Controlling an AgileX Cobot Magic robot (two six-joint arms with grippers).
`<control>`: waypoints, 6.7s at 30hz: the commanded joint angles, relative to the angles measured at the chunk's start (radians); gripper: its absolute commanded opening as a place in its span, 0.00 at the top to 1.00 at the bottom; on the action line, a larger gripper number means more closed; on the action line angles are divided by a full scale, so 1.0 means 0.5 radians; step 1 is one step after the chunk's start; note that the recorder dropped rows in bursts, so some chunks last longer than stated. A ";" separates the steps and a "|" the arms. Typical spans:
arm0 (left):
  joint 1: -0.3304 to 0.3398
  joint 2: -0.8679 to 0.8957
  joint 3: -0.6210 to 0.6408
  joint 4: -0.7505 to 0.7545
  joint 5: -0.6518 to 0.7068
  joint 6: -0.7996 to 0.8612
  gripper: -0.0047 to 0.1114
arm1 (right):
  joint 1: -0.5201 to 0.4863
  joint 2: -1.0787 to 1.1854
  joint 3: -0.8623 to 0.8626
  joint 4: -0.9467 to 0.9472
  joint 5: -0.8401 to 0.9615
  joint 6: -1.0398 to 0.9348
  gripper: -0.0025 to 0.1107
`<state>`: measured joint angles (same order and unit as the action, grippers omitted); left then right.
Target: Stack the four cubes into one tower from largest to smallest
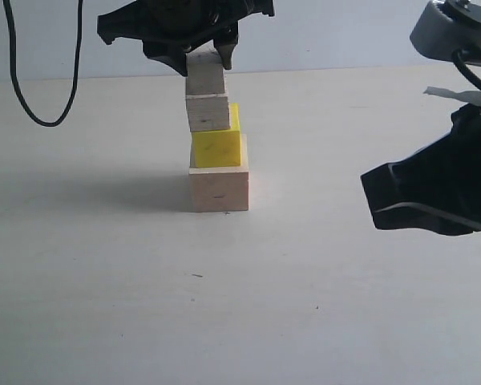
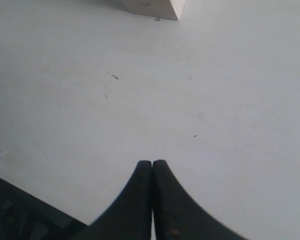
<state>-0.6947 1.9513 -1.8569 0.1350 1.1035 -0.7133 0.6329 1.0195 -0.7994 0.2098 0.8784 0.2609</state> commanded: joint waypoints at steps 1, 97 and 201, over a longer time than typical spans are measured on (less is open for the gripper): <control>-0.010 -0.006 -0.007 0.020 0.050 0.011 0.59 | 0.001 -0.016 0.009 -0.003 0.005 -0.015 0.98; 1.135 -0.950 1.240 -0.785 -0.822 2.095 0.96 | -0.455 0.580 -0.365 -1.669 -0.426 0.765 0.98; 0.994 -0.110 1.498 -3.557 -0.335 4.400 0.96 | -0.922 1.950 -0.913 2.498 0.382 -2.245 0.98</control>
<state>-0.1969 1.8983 -1.1017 -1.6279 0.9478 1.4807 0.1546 1.9952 -1.2509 1.4473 1.0482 -0.8451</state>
